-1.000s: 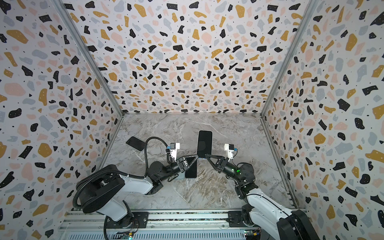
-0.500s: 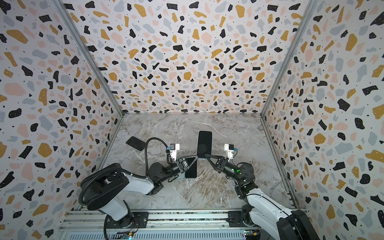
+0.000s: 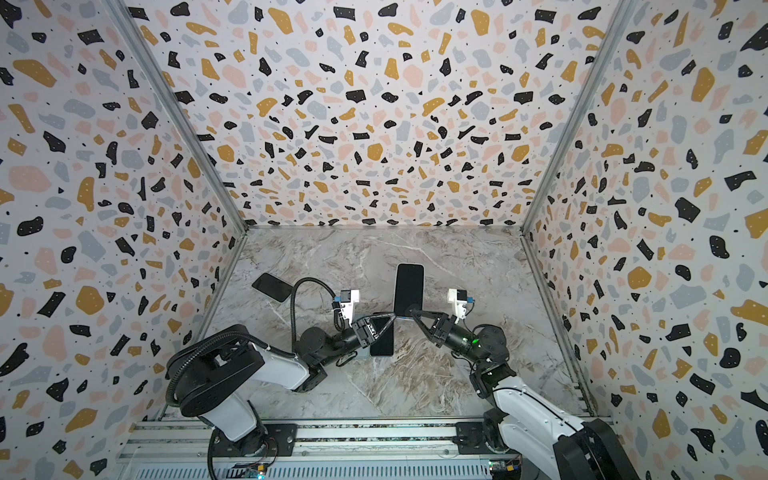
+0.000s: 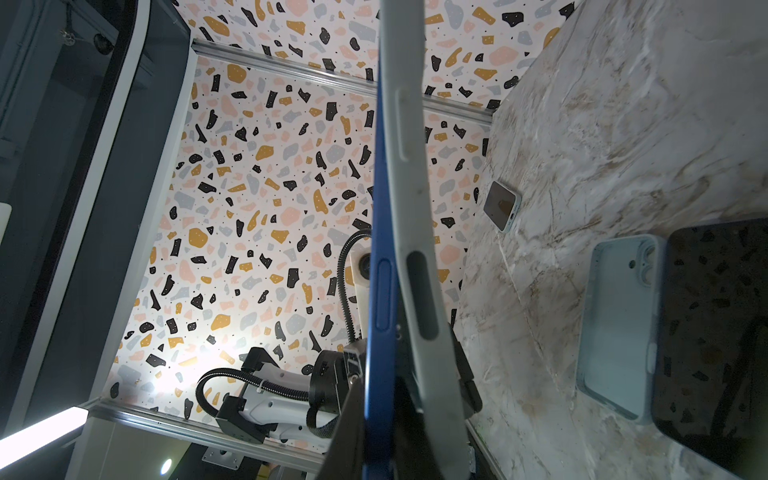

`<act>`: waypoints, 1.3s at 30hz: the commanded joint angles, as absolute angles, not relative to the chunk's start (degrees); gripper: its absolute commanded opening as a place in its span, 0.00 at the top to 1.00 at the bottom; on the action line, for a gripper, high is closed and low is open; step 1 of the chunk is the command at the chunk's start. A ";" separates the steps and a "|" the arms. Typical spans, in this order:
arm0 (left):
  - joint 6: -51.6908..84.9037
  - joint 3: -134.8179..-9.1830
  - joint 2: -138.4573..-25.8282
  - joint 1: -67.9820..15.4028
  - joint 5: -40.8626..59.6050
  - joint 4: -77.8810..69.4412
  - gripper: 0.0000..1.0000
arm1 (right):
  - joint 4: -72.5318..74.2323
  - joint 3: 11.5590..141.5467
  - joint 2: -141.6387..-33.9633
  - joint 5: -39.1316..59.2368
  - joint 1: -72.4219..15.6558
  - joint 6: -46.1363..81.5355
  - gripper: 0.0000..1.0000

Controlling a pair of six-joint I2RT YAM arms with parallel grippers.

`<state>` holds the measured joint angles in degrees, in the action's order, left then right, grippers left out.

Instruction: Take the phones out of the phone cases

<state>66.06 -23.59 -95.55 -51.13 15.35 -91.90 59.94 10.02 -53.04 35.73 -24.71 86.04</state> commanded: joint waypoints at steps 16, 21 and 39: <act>66.99 -22.05 -97.12 -51.62 15.99 -104.05 0.63 | 66.18 12.74 -50.81 34.72 -24.56 85.54 1.00; 67.53 -22.83 -96.94 -51.90 16.72 -104.77 0.61 | 66.21 12.74 -50.74 34.80 -24.54 85.43 1.00; 68.38 -26.44 -97.82 -51.90 16.79 -104.22 0.61 | 66.22 12.41 -50.14 35.07 -24.87 85.17 1.00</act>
